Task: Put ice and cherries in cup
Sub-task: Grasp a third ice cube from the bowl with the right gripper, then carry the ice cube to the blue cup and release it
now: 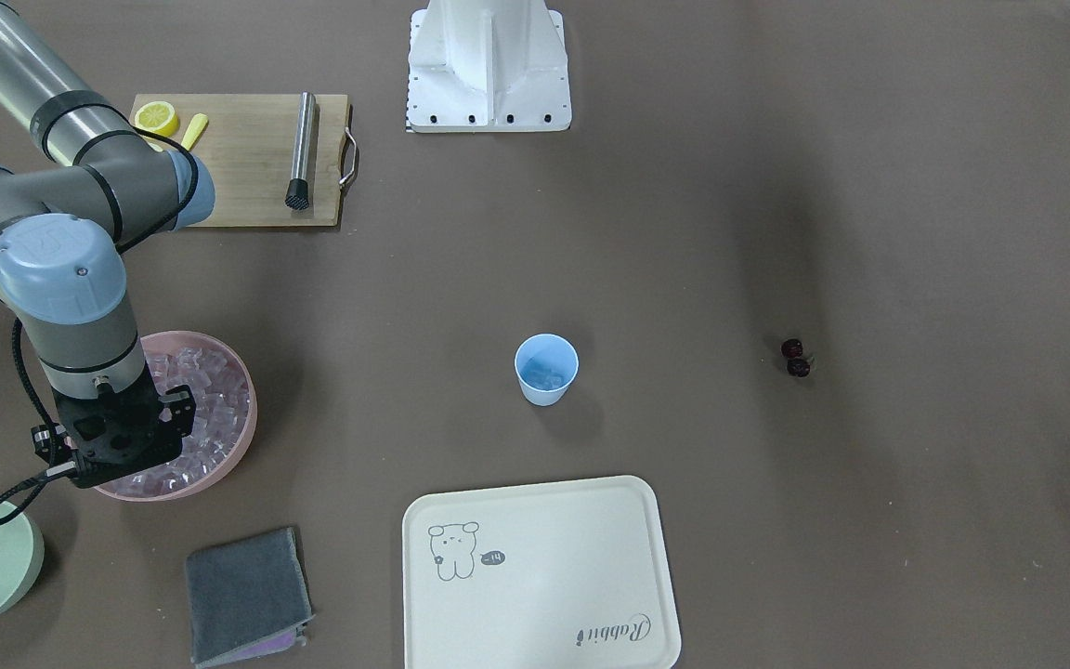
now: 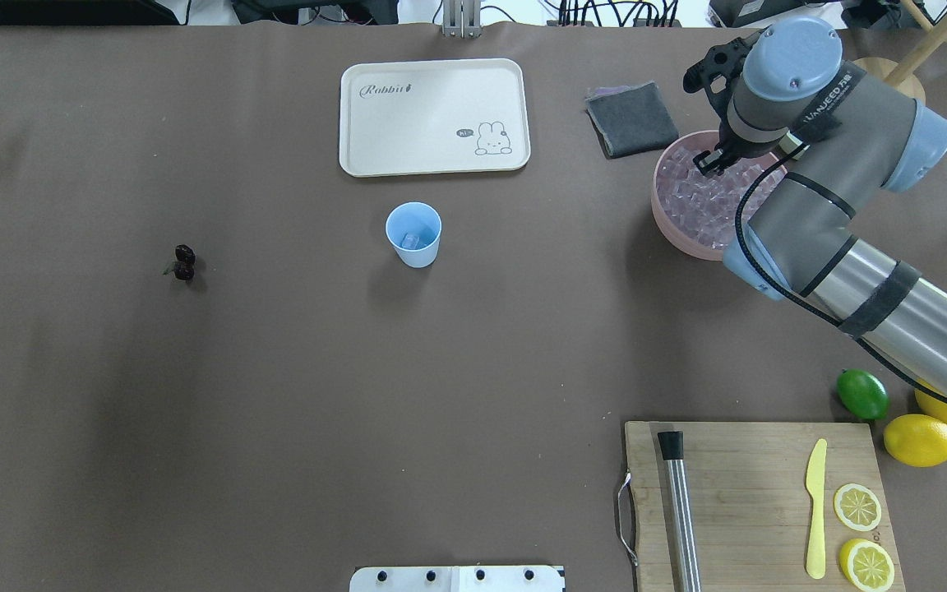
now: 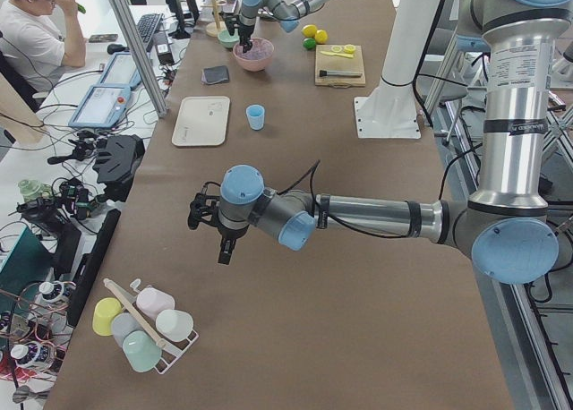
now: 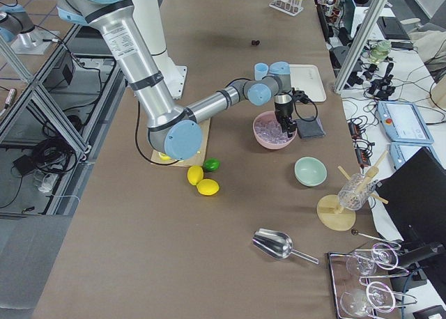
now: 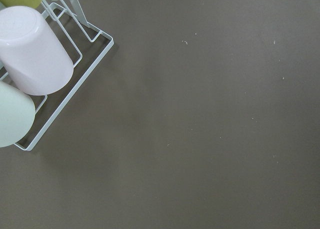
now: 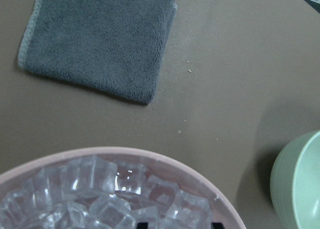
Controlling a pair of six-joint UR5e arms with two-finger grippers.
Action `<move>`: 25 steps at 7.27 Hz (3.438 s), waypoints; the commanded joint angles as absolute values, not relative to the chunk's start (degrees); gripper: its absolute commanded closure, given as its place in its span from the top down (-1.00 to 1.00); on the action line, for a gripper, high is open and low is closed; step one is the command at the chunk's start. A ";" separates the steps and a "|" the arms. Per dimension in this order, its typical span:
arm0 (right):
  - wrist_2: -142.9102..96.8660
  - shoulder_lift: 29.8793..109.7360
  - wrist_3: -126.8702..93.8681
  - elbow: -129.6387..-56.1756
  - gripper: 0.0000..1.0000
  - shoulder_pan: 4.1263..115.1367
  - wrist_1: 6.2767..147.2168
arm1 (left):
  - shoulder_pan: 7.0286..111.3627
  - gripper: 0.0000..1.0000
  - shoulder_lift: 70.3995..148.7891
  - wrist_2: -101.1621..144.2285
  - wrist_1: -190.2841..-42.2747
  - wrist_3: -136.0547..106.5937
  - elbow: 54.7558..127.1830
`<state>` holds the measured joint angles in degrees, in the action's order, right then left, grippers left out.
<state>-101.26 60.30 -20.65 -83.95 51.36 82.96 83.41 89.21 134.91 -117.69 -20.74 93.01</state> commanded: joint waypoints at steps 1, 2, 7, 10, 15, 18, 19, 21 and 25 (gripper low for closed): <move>-100.38 60.38 -20.65 -84.11 -0.48 51.33 82.97 | 83.41 0.95 89.21 134.91 -117.69 -20.74 92.90; -99.33 60.47 -20.65 -84.02 -0.53 51.24 82.97 | 83.41 0.95 89.21 134.91 -117.69 -20.74 92.99; -103.16 59.94 -20.83 -88.49 -1.00 53.08 86.28 | 83.32 0.95 89.21 134.91 -117.69 -20.74 92.90; -108.53 54.61 -33.78 -91.85 -1.00 51.60 89.29 | 83.32 0.95 89.21 134.91 -117.69 -20.74 92.99; -106.56 29.67 -60.96 -76.17 -1.00 37.38 88.86 | 83.23 0.95 90.09 134.82 -117.69 -20.83 92.63; -102.40 26.01 -61.44 -70.50 -1.00 34.28 86.15 | 82.97 0.95 90.44 134.91 -117.69 -20.83 92.37; -102.13 26.19 -61.44 -68.31 -1.00 34.28 84.13 | 82.97 0.95 90.44 134.91 -117.69 -20.83 92.46; -101.87 27.06 -61.26 -67.41 -1.00 34.02 82.27 | 82.79 0.95 90.53 134.83 -117.69 -20.74 92.55; -101.60 28.82 -60.83 -69.08 0.27 31.99 82.18 | 82.53 0.95 92.89 134.74 -117.51 -20.74 91.50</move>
<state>-101.77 28.01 -61.34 -68.40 32.46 82.20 82.56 91.73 134.75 -117.61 -20.45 91.86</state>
